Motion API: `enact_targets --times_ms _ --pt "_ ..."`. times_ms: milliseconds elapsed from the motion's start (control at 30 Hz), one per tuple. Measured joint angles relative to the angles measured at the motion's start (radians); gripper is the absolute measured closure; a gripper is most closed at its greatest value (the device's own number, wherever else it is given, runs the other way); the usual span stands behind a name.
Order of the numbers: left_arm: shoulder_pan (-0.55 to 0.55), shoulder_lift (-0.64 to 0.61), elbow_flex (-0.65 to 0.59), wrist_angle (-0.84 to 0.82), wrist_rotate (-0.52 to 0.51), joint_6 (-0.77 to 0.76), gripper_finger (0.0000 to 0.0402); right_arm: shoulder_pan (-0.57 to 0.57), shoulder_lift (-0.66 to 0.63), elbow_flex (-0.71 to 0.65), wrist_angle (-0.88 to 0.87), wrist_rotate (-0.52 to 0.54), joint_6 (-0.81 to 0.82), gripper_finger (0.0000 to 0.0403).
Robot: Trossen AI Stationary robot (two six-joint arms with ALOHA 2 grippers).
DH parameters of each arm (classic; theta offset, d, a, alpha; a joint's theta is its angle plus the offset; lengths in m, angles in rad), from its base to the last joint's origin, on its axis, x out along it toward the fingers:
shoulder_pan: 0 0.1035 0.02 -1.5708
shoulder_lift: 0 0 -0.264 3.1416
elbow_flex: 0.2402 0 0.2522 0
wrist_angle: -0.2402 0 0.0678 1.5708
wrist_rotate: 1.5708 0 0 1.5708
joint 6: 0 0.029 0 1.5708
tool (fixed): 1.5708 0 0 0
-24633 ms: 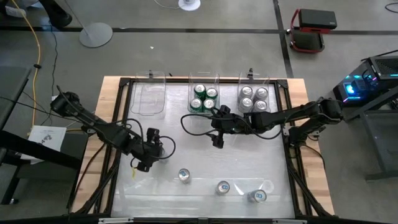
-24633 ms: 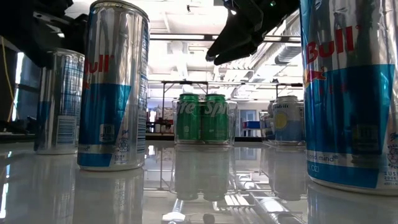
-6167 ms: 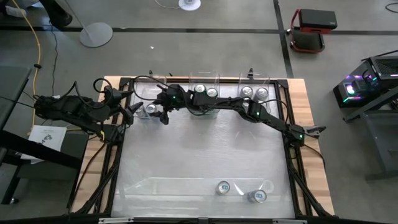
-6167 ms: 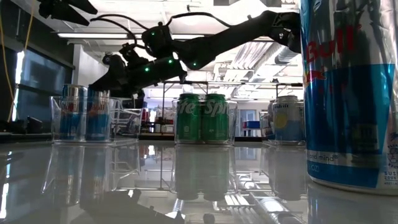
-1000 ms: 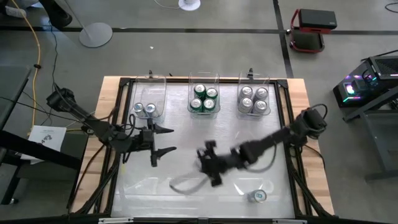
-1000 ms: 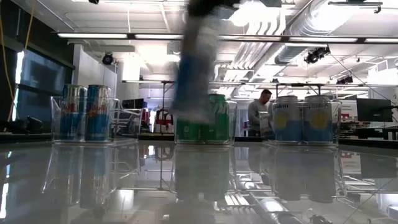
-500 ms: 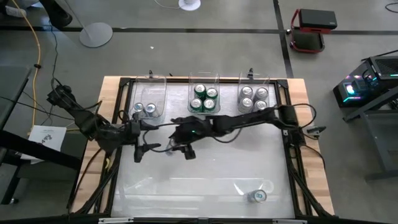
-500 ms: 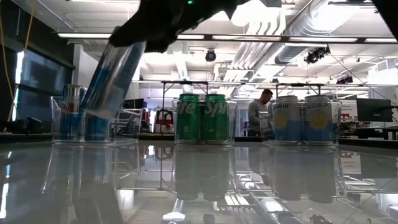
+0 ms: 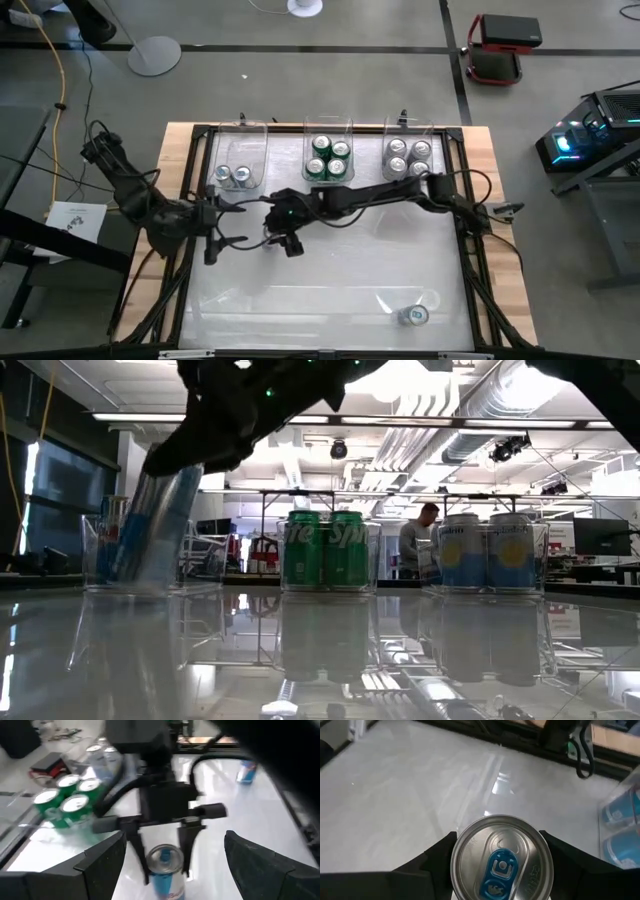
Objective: Sort soda cans
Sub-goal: Put the left blue can into the left transparent bin
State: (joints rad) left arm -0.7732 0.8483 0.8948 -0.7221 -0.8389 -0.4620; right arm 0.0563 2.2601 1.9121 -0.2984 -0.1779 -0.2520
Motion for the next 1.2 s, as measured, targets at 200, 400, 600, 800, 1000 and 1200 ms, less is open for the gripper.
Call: enact_targets --times_ms 200,400,600,800,1000,1200 --pt "-0.053 -0.027 0.000 -0.115 -0.113 -0.124 0.0088 0.000 0.014 -0.002 0.002 0.021 0.030 0.0176" --pt "-0.091 -0.031 0.000 -0.184 -0.105 -0.207 0.0088 0.005 0.019 -0.002 0.033 0.021 0.024 0.0122" --pt "-0.124 -0.030 0.000 -0.270 -0.113 -0.308 0.0088 0.005 0.019 -0.002 0.077 0.021 0.031 0.0115" --pt "-0.133 -0.041 -0.054 -0.253 -0.119 -0.331 0.0088 0.007 0.012 0.009 0.066 0.021 0.034 0.0113" --pt "-0.133 -0.041 -0.154 -0.211 -0.084 -0.380 0.0088 0.038 -0.110 0.005 -0.099 0.094 -0.014 0.0113" --pt "-0.090 -0.029 -0.213 -0.046 0.065 -0.138 0.0088 0.082 -0.215 0.003 -0.480 0.124 0.041 0.0112"
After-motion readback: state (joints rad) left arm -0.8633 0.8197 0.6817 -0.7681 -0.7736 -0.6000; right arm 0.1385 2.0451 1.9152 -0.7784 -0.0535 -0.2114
